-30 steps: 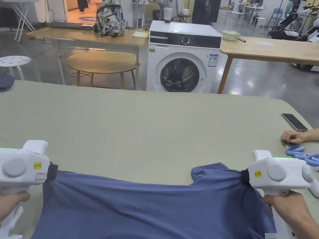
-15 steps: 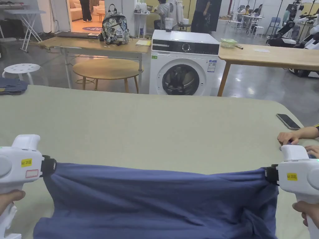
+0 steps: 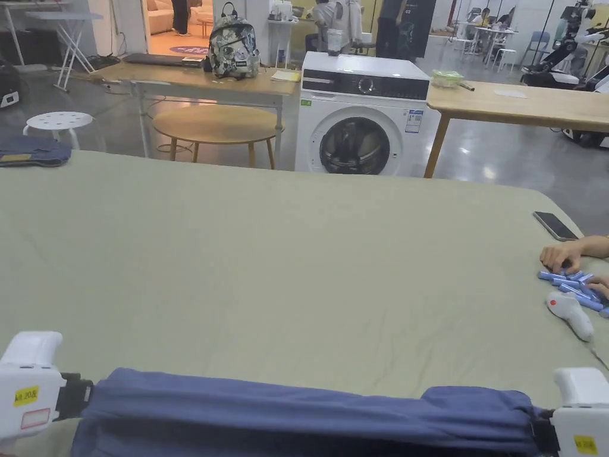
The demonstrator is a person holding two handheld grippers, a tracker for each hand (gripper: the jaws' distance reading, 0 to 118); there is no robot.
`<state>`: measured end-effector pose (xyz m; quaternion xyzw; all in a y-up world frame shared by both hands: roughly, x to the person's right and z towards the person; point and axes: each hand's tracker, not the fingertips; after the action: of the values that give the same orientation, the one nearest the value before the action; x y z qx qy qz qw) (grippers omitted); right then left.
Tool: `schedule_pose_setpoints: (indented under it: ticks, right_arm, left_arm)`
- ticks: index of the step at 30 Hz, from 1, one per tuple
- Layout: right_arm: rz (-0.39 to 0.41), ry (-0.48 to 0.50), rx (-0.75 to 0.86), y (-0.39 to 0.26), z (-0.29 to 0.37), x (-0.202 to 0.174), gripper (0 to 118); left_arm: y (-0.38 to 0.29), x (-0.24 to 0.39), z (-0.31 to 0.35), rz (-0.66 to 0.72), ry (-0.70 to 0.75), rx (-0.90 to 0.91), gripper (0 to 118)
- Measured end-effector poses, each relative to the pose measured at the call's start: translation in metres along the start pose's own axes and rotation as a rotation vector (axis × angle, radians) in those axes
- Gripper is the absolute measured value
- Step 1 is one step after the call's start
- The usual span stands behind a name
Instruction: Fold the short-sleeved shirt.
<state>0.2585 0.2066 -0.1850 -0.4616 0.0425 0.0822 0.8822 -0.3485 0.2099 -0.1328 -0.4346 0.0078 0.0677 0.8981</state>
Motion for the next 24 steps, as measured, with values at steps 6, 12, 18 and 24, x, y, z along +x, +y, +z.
schedule_pose_setpoints:
  ticks: [6, 12, 18, 24]
  right_arm:
    - [0.006, -0.040, -0.121, -0.024, -0.048, 0.005, 0]
    - [0.001, -0.048, -0.131, -0.034, -0.067, 0.004, 0]
    - [0.048, -0.128, -0.120, -0.031, -0.048, -0.004, 17]
    - [0.023, -0.191, 0.014, -0.002, -0.008, -0.017, 73]
  left_arm:
    - [-0.020, 0.003, -0.035, -0.048, 0.038, -0.152, 0]
    - [-0.032, 0.008, -0.049, -0.072, 0.074, -0.167, 0]
    - [-0.021, -0.008, -0.051, -0.021, 0.051, -0.146, 0]
    - [-0.002, 0.011, -0.013, 0.007, 0.052, 0.058, 26]
